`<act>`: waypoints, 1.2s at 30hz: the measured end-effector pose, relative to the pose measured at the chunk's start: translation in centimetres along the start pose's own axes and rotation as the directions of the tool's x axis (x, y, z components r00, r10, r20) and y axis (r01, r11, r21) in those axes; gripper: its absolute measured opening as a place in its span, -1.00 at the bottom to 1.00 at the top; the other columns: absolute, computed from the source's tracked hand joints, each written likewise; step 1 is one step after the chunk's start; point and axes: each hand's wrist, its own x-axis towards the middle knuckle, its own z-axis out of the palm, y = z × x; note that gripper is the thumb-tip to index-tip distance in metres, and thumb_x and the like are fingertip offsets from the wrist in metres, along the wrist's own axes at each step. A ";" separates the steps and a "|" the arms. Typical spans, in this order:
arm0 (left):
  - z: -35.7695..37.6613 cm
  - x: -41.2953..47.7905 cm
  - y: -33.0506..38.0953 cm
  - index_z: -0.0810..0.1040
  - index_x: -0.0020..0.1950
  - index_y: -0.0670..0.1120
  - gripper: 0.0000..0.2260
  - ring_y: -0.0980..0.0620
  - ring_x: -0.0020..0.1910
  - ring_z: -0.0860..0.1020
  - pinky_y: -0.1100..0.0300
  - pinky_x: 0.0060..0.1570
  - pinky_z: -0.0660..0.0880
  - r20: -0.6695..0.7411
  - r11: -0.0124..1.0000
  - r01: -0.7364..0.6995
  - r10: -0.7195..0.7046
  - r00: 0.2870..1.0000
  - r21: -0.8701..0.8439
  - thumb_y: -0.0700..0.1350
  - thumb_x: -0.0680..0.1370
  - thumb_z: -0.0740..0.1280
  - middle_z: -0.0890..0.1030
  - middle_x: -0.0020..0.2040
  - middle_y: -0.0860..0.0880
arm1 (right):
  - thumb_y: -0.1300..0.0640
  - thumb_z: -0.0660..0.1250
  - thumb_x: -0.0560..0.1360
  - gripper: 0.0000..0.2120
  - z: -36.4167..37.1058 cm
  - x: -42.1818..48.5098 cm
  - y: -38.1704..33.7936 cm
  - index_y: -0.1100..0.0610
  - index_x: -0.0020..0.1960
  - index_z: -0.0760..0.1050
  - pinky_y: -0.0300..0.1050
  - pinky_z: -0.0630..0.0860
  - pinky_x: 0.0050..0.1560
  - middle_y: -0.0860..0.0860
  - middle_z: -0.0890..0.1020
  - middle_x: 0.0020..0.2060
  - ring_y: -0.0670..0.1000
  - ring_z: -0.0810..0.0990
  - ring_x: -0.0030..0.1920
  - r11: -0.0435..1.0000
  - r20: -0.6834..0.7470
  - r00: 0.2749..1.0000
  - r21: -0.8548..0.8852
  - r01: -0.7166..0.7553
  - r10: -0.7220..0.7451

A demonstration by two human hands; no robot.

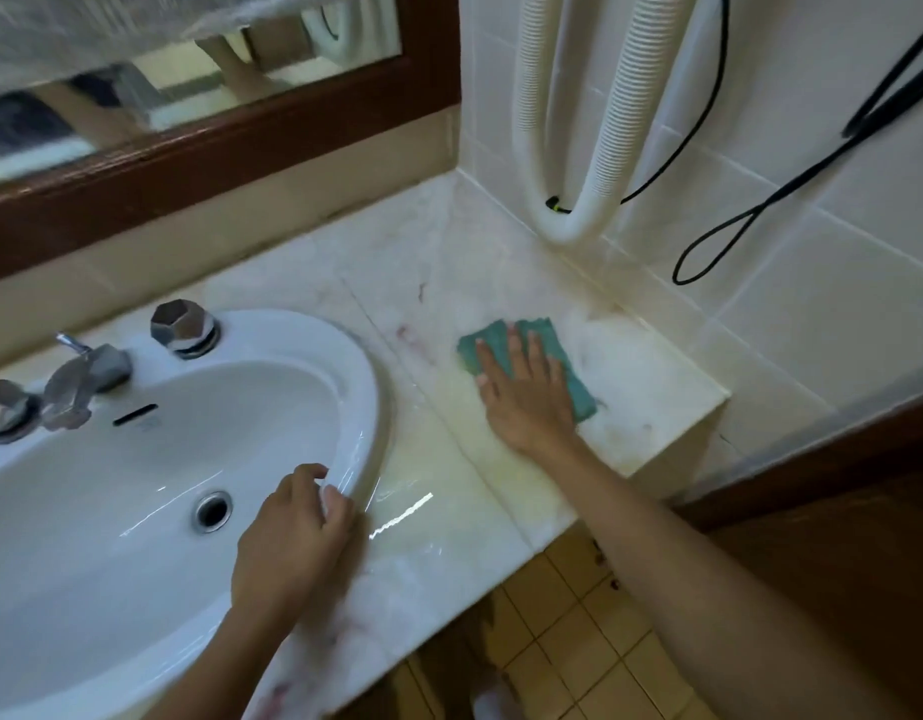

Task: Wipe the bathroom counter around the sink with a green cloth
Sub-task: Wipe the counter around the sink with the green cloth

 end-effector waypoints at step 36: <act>-1.1 -1.0 -0.5 0.47 0.19 0.01 -0.66 -0.08 0.07 0.52 0.05 -0.05 0.40 0.028 0.995 -0.002 0.004 1.000 -0.098 0.10 0.58 0.03 0.59 0.13 -0.03 | -0.13 -0.16 0.63 -0.52 3.4 -16.3 -4.0 -0.28 0.52 -0.21 -0.02 -0.22 0.44 -0.08 -0.21 0.55 -0.01 -0.27 0.53 0.968 0.064 0.968 -0.047 0.246 -0.243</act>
